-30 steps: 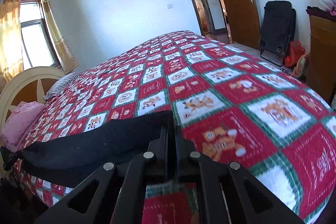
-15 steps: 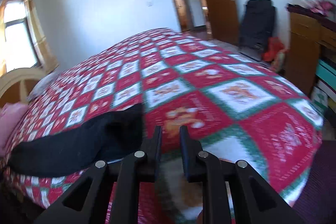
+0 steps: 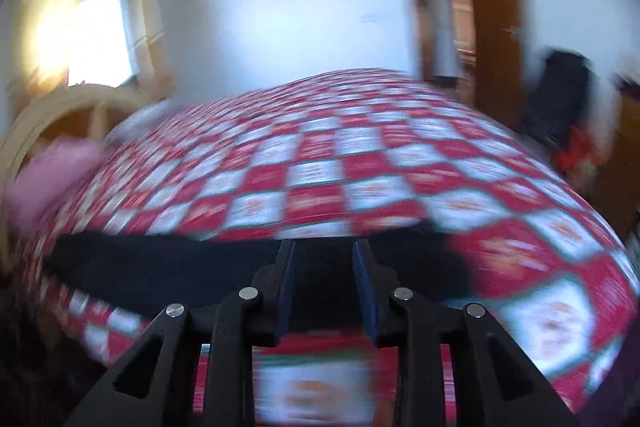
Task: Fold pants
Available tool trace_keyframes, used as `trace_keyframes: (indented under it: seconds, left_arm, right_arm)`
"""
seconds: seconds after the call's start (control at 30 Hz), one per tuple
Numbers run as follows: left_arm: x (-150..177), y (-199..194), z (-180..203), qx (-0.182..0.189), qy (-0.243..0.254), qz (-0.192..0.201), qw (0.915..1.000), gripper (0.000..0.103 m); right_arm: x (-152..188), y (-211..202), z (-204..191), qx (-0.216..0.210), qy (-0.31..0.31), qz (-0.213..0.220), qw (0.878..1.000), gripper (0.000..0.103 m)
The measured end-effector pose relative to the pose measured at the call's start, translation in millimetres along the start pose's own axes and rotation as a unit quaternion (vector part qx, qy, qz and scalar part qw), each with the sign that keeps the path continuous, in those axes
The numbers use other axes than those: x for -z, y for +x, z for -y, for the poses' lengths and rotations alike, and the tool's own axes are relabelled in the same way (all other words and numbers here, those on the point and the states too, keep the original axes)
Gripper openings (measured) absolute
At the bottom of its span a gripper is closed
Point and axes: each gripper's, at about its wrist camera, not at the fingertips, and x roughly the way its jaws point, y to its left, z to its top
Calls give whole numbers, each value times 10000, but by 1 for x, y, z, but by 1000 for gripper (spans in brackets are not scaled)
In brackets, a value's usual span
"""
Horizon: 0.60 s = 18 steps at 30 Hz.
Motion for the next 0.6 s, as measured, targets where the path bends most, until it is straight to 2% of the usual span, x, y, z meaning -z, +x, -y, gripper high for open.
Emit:
trace_keyframes:
  seconds: [0.1,0.17,0.27,0.37,0.53,0.6]
  left_arm:
    - [-4,16,35,205,296,-89,9993,72]
    - [1,25,55,73,755,-215,9969,72]
    - [17,31,78,-254,1558,-398,9867,72]
    - [28,33,77,-516,1881,-482,9796,72]
    - [22,38,62,-516,1622,-548,9839,69]
    - [22,44,64,-530,1668,-644,9825,67]
  right_arm:
    - [-2,30,-82,-530,-809,-330,9948,31]
    - [5,47,-131,-901,-1271,-518,9864,31]
    - [22,71,-195,-1410,-1870,-777,9691,31]
    - [36,88,-232,-1618,-2203,-895,9577,31]
    - [53,118,-264,-1539,-2610,-1089,9467,31]
    - [56,125,-269,-1516,-2682,-1152,9444,31]
